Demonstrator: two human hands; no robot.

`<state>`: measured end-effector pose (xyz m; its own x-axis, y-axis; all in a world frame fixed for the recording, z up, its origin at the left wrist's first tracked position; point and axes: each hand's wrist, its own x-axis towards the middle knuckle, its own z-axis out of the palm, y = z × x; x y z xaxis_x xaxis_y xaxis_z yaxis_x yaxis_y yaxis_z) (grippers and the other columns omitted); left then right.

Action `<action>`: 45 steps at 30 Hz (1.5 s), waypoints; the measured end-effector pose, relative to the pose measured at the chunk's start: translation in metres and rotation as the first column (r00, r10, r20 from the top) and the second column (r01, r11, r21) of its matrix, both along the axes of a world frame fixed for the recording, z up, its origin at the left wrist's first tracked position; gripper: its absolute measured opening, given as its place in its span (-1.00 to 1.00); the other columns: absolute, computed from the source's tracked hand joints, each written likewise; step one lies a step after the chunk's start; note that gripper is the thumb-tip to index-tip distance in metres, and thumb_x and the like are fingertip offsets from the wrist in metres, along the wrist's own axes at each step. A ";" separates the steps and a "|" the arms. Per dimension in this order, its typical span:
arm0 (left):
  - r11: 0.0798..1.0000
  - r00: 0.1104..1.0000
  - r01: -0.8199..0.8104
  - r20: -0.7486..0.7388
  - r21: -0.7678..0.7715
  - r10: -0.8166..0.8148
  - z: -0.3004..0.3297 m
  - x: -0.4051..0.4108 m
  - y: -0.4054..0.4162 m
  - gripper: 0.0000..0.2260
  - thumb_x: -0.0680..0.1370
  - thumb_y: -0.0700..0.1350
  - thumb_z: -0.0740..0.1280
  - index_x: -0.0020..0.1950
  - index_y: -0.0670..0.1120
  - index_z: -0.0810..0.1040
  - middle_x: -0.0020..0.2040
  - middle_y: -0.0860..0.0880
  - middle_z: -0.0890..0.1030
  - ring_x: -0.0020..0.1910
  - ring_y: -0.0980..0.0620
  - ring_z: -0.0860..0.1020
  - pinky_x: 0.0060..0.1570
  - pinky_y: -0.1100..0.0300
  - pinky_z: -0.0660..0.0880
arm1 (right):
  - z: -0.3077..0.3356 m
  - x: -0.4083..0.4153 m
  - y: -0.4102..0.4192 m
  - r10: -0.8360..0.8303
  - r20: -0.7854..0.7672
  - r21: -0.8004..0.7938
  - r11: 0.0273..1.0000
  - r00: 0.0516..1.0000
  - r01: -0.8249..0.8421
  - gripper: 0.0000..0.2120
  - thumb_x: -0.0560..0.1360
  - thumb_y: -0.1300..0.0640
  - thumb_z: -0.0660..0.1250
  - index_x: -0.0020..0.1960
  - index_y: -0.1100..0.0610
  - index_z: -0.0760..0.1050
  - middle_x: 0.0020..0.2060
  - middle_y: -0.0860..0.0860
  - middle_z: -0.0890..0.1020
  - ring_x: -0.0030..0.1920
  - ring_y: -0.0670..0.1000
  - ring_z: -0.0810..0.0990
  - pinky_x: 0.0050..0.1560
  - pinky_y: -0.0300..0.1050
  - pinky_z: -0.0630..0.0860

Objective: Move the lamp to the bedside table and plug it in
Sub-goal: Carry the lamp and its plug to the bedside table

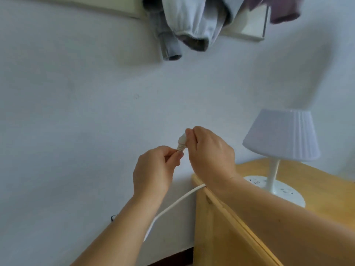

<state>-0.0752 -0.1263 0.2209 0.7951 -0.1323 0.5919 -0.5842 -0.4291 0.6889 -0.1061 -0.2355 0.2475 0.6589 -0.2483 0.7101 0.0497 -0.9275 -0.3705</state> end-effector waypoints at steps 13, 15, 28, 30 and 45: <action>0.964 0.980 0.196 0.045 -0.179 -0.191 0.058 0.004 -0.103 -0.79 0.49 -0.05 0.30 -0.35 0.08 0.53 -0.37 0.16 0.61 -0.28 0.18 0.58 -0.33 0.31 0.36 | 0.110 -0.054 -0.129 -0.498 -0.248 -0.469 0.812 0.831 0.347 -0.44 0.36 -0.35 0.24 0.23 -0.04 0.43 0.16 0.05 0.50 0.17 0.14 0.42 0.04 0.06 0.30; 0.960 0.977 0.211 0.040 -0.182 -0.207 0.062 0.006 -0.113 -0.80 0.49 -0.04 0.31 -0.35 0.09 0.53 -0.36 0.16 0.62 -0.28 0.19 0.58 -0.32 0.30 0.37 | 0.113 -0.055 -0.145 -0.439 -0.402 -0.366 0.882 0.803 0.299 -0.33 0.30 -0.41 0.27 0.27 -0.05 0.39 0.17 0.03 0.50 0.16 0.13 0.44 0.00 0.05 0.34; 0.994 0.879 0.102 -0.466 -0.025 -0.102 0.100 0.002 -0.154 -0.80 0.47 -0.08 0.34 -0.37 0.08 0.55 -0.37 0.09 0.63 -0.35 0.09 0.57 -0.26 0.13 0.49 | 0.146 -0.028 -0.171 -0.089 -0.926 -0.057 0.994 0.367 0.097 -0.02 0.20 -0.25 0.50 0.45 -0.06 0.06 0.24 0.08 0.29 0.21 0.22 0.38 0.01 0.05 0.45; 0.996 0.844 0.086 -0.533 0.021 -0.062 0.106 -0.001 -0.155 -0.80 0.47 -0.09 0.34 -0.36 0.08 0.55 -0.35 0.07 0.63 -0.32 0.05 0.56 -0.23 0.12 0.49 | 0.151 -0.025 -0.170 -0.077 -0.946 -0.058 0.996 0.315 0.070 -0.04 0.19 -0.21 0.52 0.43 -0.02 0.09 0.20 0.09 0.29 0.18 0.22 0.38 -0.06 0.03 0.46; 0.994 0.599 0.032 -0.798 0.108 0.068 0.188 -0.063 -0.165 -0.86 0.46 -0.08 0.36 -0.07 -0.10 0.63 -0.17 -0.07 0.68 -0.17 -0.02 0.59 -0.09 0.07 0.52 | 0.216 -0.073 -0.202 0.025 -0.950 0.078 0.984 0.312 0.158 -0.06 0.17 -0.09 0.57 0.41 -0.05 0.15 0.26 0.09 0.29 0.24 0.18 0.30 -0.14 0.08 0.58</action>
